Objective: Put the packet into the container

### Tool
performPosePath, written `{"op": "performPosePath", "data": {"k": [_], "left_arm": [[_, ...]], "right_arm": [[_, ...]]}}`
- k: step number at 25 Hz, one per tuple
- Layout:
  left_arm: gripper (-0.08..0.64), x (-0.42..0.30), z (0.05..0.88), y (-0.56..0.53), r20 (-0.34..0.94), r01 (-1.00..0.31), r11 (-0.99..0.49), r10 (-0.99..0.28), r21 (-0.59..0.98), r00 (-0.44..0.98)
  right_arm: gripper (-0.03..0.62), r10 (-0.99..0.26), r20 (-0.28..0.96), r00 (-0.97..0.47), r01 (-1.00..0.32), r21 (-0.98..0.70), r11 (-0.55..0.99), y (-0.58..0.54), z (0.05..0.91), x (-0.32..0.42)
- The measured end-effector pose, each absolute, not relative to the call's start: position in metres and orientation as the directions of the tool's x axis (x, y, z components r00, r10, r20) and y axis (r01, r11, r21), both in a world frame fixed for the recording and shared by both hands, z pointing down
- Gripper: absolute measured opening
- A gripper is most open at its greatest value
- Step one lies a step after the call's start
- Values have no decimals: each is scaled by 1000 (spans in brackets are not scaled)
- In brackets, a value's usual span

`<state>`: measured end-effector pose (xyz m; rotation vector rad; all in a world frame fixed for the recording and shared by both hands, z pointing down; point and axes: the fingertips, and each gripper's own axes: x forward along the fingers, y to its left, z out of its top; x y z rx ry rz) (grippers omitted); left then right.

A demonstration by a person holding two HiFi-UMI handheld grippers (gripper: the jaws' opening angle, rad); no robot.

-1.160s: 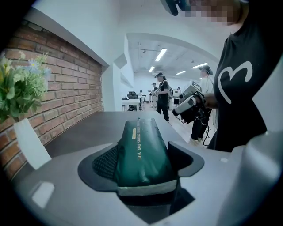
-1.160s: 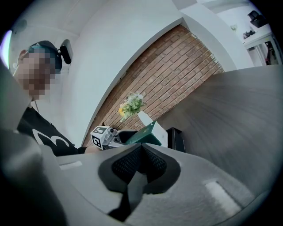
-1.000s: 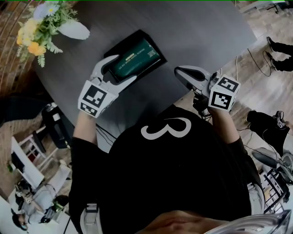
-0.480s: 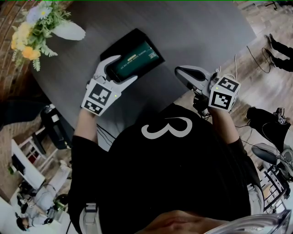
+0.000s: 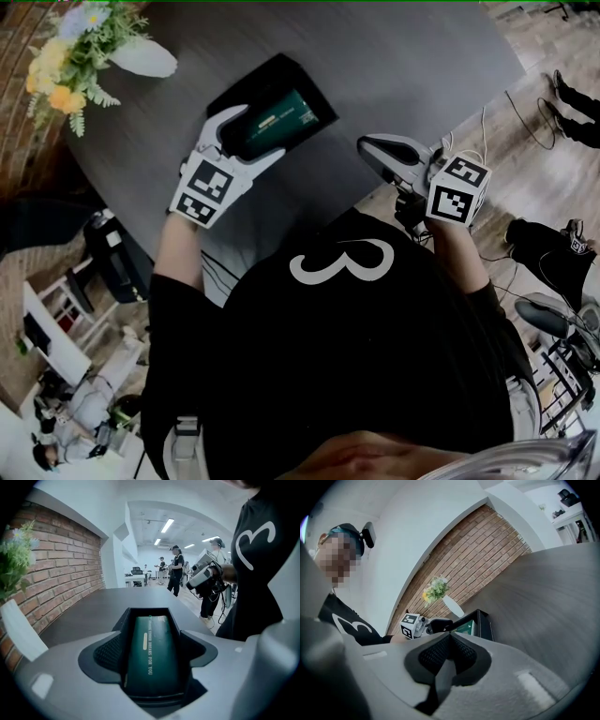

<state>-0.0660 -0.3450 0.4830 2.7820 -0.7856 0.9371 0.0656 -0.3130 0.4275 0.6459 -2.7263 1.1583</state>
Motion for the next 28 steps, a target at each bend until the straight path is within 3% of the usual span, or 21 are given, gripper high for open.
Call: {"op": "performPosePath", "data": {"k": [3, 8, 10, 13, 18, 25, 28], "left_arm": [[420, -67, 480, -346, 580, -529, -848, -455, -49, 676], [397, -78, 468, -340, 562, -601, -799, -513, -36, 649], [362, -83, 460, -334, 555, -644, -765, -540, -11, 632], [237, -90, 439, -321, 510, -698, -715, -586, 41, 630], [123, -92, 402, -288, 407, -730, -658, -625, 186, 667], [14, -89, 368, -237, 300, -726, -604, -662, 329, 687], [12, -92, 356, -222, 254, -730, -579, -692, 363, 676]], "right_arm": [[2, -338, 258, -905, -421, -655, 627, -308, 423, 64], [2, -353, 243, -904, -423, -631, 650, -301, 414, 63], [2, -360, 229, -904, -421, -618, 664, -298, 407, 61], [2, -368, 200, -908, -410, -602, 685, -292, 395, 55], [2, -367, 146, -919, -382, -565, 732, -276, 368, 40], [2, -331, 124, -936, -349, -469, 811, -238, 343, 7], [2, -336, 114, -935, -349, -457, 818, -227, 343, -2]]}}
